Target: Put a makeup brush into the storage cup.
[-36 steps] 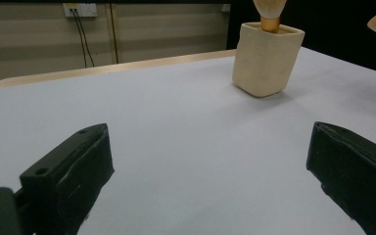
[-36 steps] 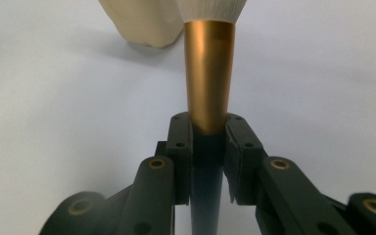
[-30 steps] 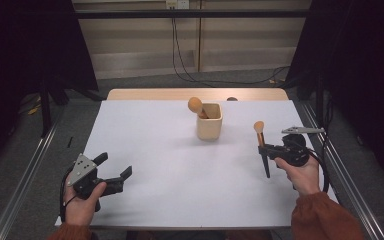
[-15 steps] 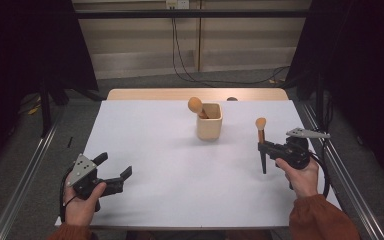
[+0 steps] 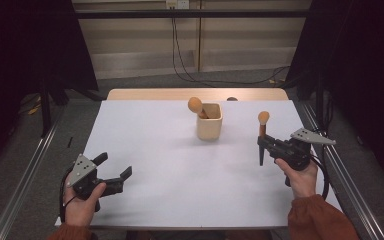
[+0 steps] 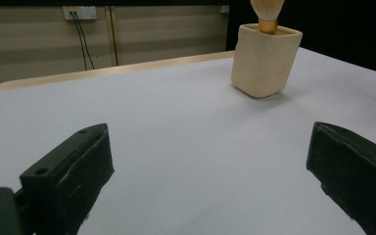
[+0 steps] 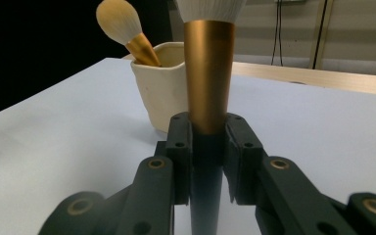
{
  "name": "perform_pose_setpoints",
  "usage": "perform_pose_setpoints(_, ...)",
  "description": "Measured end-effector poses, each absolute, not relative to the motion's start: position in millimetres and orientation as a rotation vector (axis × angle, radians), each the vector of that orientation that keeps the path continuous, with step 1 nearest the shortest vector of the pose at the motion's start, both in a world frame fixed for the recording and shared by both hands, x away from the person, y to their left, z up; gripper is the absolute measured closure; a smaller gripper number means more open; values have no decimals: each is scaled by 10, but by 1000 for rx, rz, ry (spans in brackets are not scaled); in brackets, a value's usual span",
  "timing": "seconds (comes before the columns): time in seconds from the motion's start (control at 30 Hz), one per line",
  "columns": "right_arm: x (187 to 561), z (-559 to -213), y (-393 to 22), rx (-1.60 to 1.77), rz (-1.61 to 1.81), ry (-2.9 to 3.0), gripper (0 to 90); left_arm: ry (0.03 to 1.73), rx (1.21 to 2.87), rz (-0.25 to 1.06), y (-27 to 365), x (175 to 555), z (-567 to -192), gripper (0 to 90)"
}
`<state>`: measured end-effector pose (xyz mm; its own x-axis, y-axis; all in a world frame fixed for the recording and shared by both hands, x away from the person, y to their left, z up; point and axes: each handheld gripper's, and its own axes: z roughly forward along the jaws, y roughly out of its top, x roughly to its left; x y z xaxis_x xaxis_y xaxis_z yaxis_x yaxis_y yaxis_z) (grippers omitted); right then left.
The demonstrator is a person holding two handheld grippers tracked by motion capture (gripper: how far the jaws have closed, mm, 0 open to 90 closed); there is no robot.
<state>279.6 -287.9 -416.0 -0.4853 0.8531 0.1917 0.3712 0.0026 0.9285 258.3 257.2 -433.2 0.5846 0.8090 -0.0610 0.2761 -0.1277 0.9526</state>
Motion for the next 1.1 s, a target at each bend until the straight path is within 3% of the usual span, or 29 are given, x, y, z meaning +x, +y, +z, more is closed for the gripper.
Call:
perform_pose_setpoints(0.57,2860,-4020,-2734,1162,1567,1834,754,908,1674,588,2559,2582,-4331,33)
perform_pose_setpoints(1.1,3201,-3820,-2447,1100,1629,1860,754,905,1675,581,2554,2569,-4325,33)
